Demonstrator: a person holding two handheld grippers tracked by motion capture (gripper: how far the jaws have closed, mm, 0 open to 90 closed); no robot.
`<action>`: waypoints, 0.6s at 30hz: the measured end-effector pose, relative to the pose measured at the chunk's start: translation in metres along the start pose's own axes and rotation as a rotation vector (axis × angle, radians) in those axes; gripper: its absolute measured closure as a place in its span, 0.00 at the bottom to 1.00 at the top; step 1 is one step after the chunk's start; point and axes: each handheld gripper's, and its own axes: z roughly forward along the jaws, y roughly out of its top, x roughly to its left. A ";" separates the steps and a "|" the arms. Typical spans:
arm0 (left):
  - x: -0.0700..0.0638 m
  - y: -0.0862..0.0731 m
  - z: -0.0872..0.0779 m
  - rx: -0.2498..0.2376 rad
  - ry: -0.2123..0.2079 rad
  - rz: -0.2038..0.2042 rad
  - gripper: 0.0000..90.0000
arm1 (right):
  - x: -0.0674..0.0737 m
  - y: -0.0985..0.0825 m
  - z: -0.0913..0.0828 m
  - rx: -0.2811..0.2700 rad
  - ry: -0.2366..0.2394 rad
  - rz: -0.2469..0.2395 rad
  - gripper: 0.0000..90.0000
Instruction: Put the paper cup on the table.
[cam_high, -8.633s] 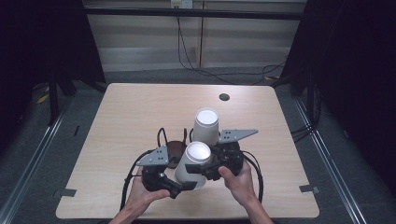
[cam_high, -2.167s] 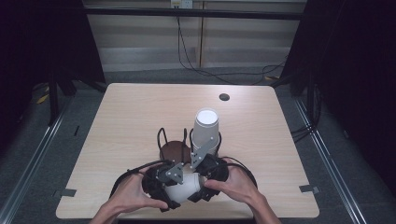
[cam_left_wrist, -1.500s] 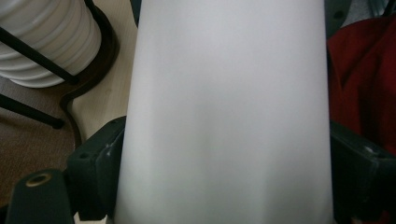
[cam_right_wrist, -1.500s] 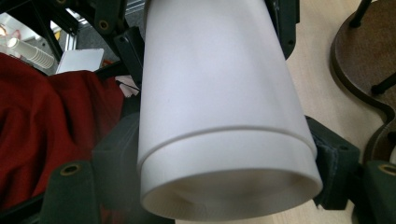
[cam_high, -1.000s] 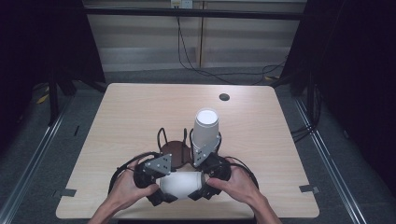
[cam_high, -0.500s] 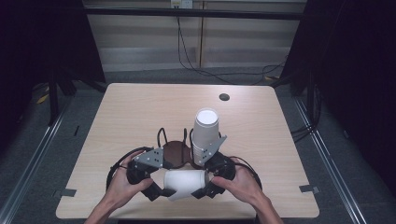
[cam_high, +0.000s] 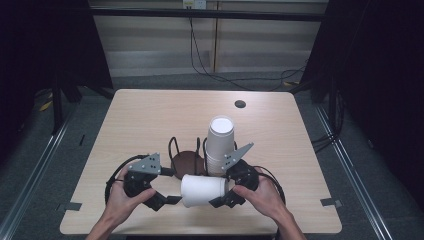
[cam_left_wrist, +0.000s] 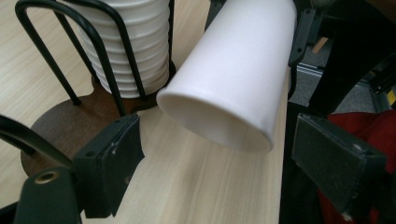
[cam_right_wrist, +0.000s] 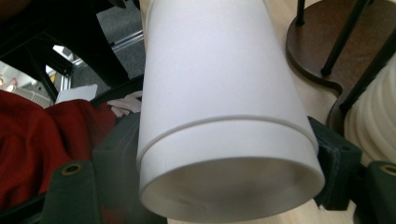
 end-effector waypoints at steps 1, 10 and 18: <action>0.001 -0.001 0.000 -0.002 -0.003 -0.005 0.18 | 0.000 -0.001 -0.001 -0.010 -0.003 0.000 0.27; 0.004 -0.011 -0.005 -0.034 0.032 -0.051 0.18 | -0.005 -0.003 -0.006 -0.060 -0.008 0.038 0.27; 0.002 -0.016 -0.005 -0.046 0.009 -0.046 0.18 | -0.005 -0.004 -0.013 -0.143 0.007 0.035 0.27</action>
